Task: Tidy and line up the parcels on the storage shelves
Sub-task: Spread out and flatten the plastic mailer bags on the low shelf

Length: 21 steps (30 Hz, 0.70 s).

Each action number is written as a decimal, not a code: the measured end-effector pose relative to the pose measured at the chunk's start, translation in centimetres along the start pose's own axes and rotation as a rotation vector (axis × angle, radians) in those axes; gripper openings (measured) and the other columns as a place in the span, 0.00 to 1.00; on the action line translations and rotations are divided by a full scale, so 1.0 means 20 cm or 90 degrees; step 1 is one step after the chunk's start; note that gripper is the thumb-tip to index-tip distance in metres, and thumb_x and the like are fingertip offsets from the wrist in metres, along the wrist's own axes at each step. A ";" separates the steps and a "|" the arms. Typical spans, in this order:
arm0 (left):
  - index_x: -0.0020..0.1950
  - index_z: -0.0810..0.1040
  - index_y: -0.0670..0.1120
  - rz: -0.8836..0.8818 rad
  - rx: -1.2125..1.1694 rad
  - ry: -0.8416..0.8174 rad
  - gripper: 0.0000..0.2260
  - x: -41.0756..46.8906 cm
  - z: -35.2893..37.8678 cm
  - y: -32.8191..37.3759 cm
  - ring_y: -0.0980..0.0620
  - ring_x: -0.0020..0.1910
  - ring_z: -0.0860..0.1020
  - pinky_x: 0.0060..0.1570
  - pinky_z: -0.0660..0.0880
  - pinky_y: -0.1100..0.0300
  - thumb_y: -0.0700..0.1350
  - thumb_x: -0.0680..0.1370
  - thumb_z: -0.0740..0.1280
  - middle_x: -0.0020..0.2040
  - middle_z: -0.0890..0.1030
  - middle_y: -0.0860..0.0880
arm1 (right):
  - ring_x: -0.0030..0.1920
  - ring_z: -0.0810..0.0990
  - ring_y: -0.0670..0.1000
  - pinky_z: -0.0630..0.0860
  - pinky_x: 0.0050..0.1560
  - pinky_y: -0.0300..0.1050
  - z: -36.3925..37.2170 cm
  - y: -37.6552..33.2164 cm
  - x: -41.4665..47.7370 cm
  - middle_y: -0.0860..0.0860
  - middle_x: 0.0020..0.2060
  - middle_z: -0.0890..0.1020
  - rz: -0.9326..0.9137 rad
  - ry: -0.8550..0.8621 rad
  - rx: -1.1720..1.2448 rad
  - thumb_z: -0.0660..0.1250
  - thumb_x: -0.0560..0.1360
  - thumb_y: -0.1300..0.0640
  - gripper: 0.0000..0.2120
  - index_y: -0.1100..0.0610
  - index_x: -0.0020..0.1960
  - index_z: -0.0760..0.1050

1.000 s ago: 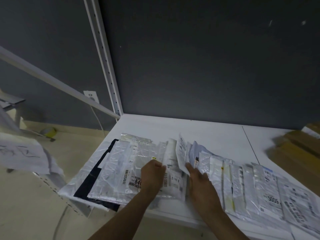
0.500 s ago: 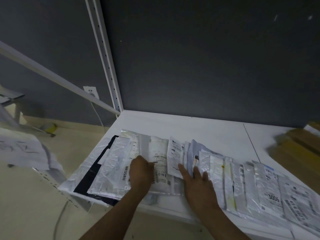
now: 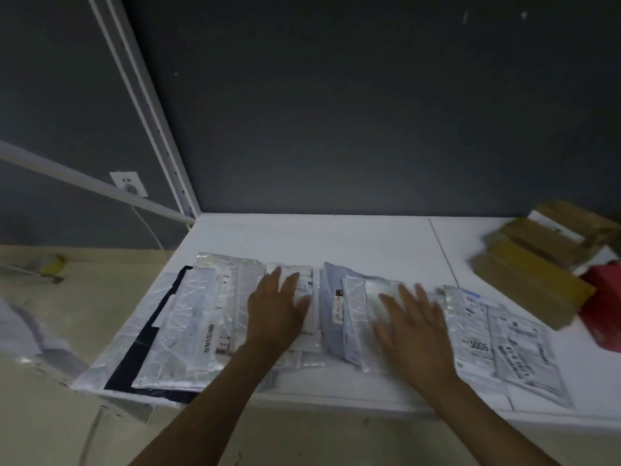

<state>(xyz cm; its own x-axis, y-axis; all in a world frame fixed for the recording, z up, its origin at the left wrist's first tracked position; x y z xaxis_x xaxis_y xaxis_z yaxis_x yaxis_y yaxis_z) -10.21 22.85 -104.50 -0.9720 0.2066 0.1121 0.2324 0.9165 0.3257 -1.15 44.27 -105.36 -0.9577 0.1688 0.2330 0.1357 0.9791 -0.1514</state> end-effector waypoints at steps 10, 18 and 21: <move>0.77 0.49 0.62 0.061 0.177 -0.313 0.66 -0.09 0.27 -0.04 0.40 0.77 0.37 0.71 0.44 0.34 0.84 0.40 0.29 0.79 0.39 0.52 | 0.76 0.38 0.64 0.39 0.72 0.67 0.22 0.48 -0.13 0.52 0.78 0.37 0.225 -0.299 0.038 0.44 0.69 0.22 0.36 0.30 0.74 0.40; 0.77 0.56 0.50 -0.012 0.090 -0.136 0.37 -0.05 0.15 0.06 0.42 0.77 0.53 0.72 0.54 0.37 0.66 0.74 0.64 0.77 0.59 0.47 | 0.76 0.36 0.66 0.38 0.72 0.68 0.26 0.39 -0.08 0.54 0.77 0.34 0.173 -0.323 0.006 0.42 0.69 0.22 0.37 0.31 0.75 0.38; 0.77 0.59 0.54 0.073 0.119 -0.110 0.40 0.00 0.18 0.22 0.39 0.78 0.46 0.71 0.44 0.36 0.73 0.70 0.48 0.79 0.53 0.46 | 0.76 0.38 0.67 0.40 0.72 0.68 0.25 0.40 -0.06 0.55 0.77 0.36 0.154 -0.332 -0.001 0.42 0.69 0.22 0.38 0.32 0.75 0.38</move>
<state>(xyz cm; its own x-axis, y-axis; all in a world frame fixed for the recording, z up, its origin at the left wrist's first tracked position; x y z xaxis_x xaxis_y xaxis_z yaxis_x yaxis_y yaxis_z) -9.24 28.07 -106.57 -0.9348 0.3541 -0.0292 0.3470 0.9276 0.1387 -0.14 51.29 -111.65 -0.8976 0.3106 -0.3129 0.3668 0.9198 -0.1392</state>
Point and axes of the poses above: each hand's wrist, its own x-axis towards the middle knuckle, its own z-axis out of the palm, y = z × x, the point moved 6 cm from there along x, towards the middle knuckle
